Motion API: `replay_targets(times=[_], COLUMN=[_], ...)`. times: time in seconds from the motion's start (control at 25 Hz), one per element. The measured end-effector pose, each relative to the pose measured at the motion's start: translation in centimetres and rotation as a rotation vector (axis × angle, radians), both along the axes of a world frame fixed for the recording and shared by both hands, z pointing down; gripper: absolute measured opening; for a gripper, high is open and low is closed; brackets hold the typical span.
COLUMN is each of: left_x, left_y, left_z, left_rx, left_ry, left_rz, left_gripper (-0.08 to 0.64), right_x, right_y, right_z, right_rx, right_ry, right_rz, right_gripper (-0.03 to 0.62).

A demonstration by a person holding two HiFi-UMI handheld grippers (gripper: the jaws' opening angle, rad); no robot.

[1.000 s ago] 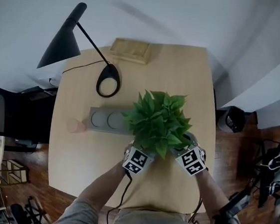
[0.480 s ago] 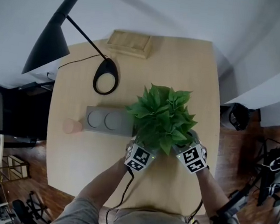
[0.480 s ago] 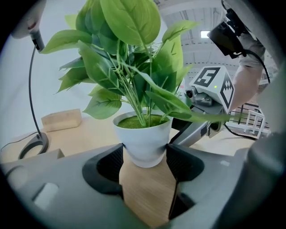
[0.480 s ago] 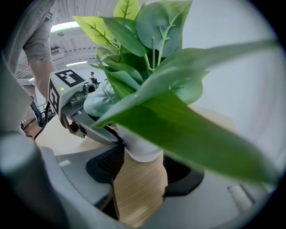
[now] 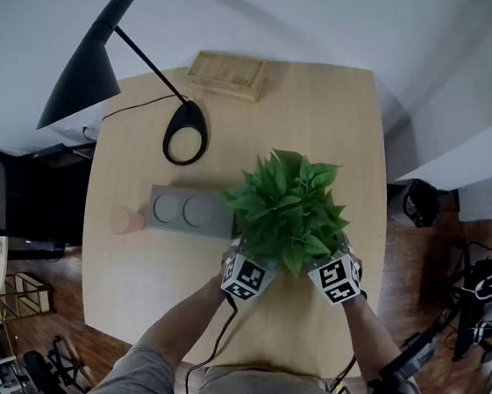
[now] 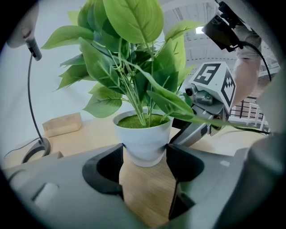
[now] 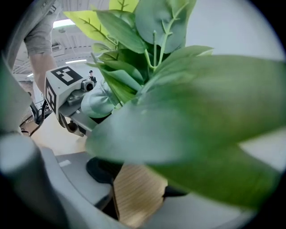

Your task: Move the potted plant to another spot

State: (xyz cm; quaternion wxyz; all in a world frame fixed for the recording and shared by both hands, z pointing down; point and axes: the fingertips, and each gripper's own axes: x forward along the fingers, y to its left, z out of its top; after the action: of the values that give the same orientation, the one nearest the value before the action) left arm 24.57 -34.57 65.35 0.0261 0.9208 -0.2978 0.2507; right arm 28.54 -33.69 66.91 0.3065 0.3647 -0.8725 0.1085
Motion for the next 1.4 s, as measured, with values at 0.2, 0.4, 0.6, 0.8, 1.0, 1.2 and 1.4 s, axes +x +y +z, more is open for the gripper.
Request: replay_targets(times=[0.2, 0.4, 0.6, 0.8, 1.0, 1.2, 1.4], left_x=[0.0, -0.2, -1.0, -1.7, -2.6, -3.4, -4.4], left_y=[0.0, -0.1, 0.1, 1.7, 4.2, 7.8, 11.2], left_z=[0.0, 0.3, 0.8, 0.6, -0.7, -2.8, -5.9], left_rx=[0.0, -0.017, -0.044, -0.061, -0.057, -0.058, -0.036], left_ry=[-0.003, 0.009, 0.01, 0.007, 0.014, 0.063, 0.126], left_rz=[0.0, -0.018, -0.053, -0.057, -0.067, -0.099, -0.175], left_gripper=[0.298, 0.298, 0.298, 0.296, 0.274, 0.23, 0.172], right_x=[0.0, 0.1, 0.9, 1.4, 1.0, 0.3, -0.7], right_y=[0.0, 0.1, 0.6, 2.2, 4.6, 7.8, 11.1], right_z=[0.1, 0.5, 0.8, 0.4, -1.3, -3.5, -6.6], right_rx=[0.005, -0.003, -0.016, -0.029, -0.035, -0.032, 0.012], right_ry=[0.001, -0.008, -0.006, -0.013, -0.047, -0.099, -0.147], right_rz=[0.001, 0.008, 0.034, 0.054, 0.069, 0.076, 0.047], right_gripper=[0.267, 0.285, 0.287, 0.287, 0.287, 0.284, 0.263])
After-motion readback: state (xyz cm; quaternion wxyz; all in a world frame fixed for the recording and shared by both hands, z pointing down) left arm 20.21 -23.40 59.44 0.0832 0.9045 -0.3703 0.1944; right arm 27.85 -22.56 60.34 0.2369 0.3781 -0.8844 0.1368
